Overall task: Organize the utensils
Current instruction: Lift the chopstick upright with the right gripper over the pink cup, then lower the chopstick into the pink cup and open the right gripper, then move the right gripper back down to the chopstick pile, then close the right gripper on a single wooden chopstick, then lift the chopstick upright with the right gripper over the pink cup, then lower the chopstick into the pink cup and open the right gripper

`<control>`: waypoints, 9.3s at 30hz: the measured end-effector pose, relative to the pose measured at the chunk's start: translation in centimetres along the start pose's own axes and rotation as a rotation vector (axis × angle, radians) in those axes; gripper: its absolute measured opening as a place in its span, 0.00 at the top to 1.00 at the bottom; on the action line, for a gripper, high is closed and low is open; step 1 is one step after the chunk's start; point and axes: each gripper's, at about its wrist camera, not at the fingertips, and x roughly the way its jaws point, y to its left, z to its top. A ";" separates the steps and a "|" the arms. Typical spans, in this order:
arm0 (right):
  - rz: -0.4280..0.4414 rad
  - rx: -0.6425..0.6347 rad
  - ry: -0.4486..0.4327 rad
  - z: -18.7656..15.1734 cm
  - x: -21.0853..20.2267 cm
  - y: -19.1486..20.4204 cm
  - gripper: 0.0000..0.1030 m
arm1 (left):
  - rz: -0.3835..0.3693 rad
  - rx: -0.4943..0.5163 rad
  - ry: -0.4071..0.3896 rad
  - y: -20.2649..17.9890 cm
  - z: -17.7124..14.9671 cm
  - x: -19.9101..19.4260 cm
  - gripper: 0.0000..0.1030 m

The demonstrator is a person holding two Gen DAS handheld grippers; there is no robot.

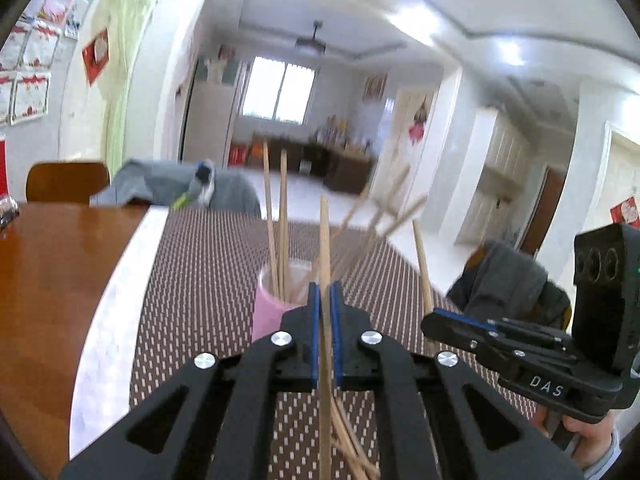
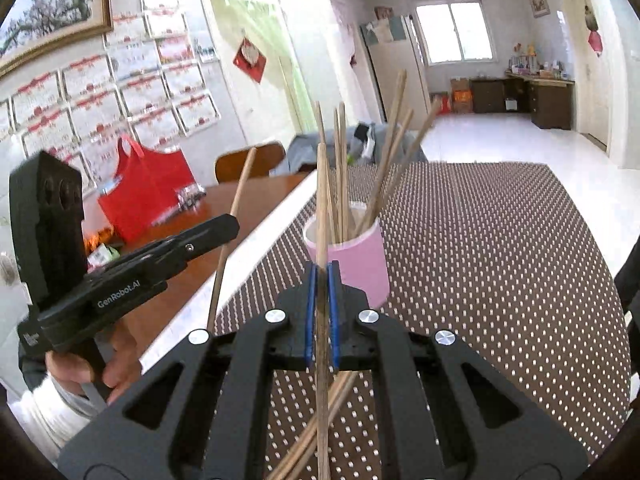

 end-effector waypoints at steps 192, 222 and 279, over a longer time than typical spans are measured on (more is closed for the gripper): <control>-0.140 -0.042 0.593 -9.4 6.4 -4.1 0.94 | 0.183 0.136 0.770 -4.0 -10.4 10.4 0.94; -0.018 -0.068 -0.105 4.0 1.1 1.5 0.94 | -0.061 0.018 -0.313 -2.1 4.4 0.5 0.95; -0.100 -0.022 -0.280 6.2 7.7 1.8 0.93 | 0.156 0.025 -0.325 2.1 5.2 4.5 0.54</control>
